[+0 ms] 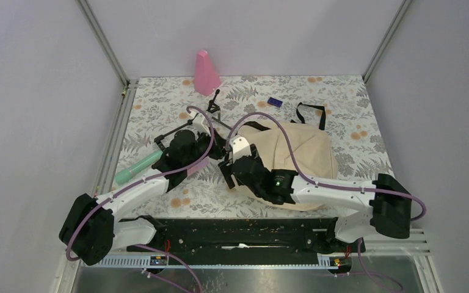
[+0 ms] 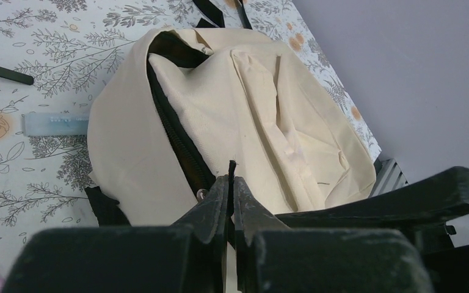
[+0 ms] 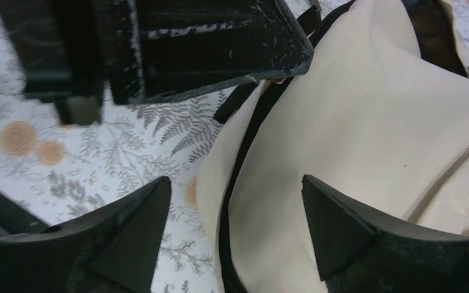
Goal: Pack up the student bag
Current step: Zip the student bag at the center of the board.
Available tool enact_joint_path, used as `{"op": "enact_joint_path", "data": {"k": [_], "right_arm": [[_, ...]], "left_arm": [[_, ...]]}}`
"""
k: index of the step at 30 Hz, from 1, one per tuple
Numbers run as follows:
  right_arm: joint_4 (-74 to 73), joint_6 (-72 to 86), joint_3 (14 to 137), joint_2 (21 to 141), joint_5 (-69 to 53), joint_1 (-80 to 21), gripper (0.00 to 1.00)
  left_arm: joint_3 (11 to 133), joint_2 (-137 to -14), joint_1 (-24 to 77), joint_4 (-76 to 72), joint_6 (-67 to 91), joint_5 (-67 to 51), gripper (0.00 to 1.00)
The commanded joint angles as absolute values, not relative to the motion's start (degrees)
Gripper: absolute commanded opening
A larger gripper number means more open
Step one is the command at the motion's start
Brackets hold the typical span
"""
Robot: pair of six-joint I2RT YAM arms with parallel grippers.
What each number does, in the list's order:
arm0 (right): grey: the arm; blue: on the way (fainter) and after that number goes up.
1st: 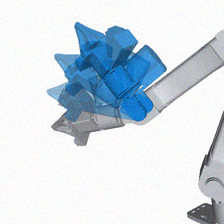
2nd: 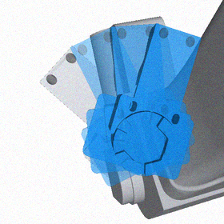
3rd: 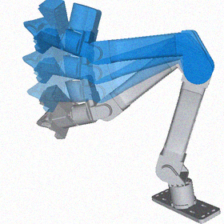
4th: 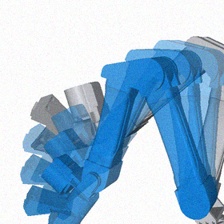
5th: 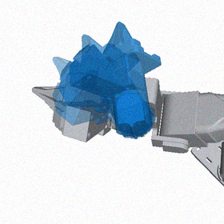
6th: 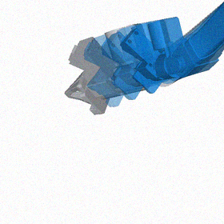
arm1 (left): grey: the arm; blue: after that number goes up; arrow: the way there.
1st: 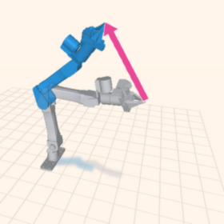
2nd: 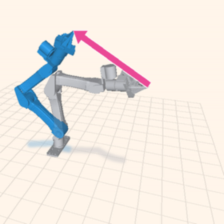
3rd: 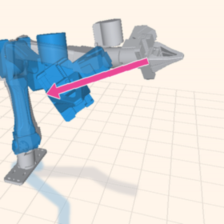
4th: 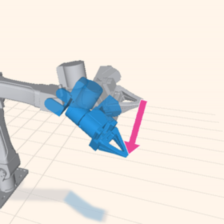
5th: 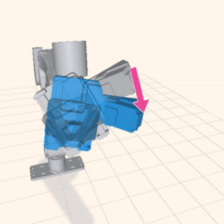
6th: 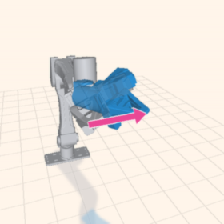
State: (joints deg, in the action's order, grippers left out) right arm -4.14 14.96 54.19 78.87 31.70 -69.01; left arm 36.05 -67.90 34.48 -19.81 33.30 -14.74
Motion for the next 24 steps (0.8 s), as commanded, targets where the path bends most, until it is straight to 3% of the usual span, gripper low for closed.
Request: {"op": "enact_joint_path", "data": {"k": [1, 3, 6, 8, 18, 24], "right_arm": [[-2.0, 15.6, 58.8, 83.9, 39.3, -68.7, 0.80], [-3.2, 15.2, 59.7, 84.8, 38.9, -68.7, 0.59], [-3.6, 14.9, 58.6, 83.0, 36.9, -68.8, 0.17], [-3.5, 14.5, 56.4, 80.3, 35.3, -68.8, 0.02], [-7.0, 12.1, 40.1, 57.9, 12.6, -68.8, 0.00], [-16.7, 13.2, 38.5, 50.7, 4.7, -68.7, 0.00]], "left_arm": [[36.0, -64.6, 34.9, -23.7, 33.9, -14.9, 0.00], [35.9, -63.9, 34.9, -23.1, 33.6, -14.7, 0.00], [35.9, -63.1, 34.9, -21.5, 32.4, -13.2, 0.00], [35.7, -62.9, 34.9, -21.0, 31.8, -12.0, 0.00], [36.1, -65.8, 34.5, -22.9, 32.3, -9.4, 0.00], [36.5, -68.8, 34.1, -26.7, 34.1, -10.2, 0.00]]}}
